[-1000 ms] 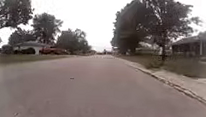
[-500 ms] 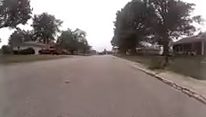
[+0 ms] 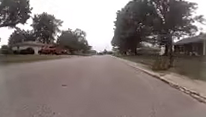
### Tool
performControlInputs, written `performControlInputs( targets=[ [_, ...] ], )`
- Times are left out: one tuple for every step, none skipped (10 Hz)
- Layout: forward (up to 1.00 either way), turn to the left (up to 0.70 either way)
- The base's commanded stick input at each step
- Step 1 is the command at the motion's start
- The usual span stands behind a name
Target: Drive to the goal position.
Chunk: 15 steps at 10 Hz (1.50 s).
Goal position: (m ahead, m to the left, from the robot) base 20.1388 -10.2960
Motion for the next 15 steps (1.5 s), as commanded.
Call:
performControlInputs(
  targets=[
    [0.50, 0.00],
    [0.50, 0.00],
    [0.50, 0.00],
    [0.50, 0.00],
    [0.50, 0.00],
    [0.50, 0.00],
    [0.50, 0.00],
    [0.50, 0.00],
    [0.50, 0.00],
    [0.50, 0.00],
    [0.50, 0.00],
    [0.50, 0.00],
    [0.50, 0.00],
    [0.50, 0.00],
    [0.50, 0.00]
  ],
)
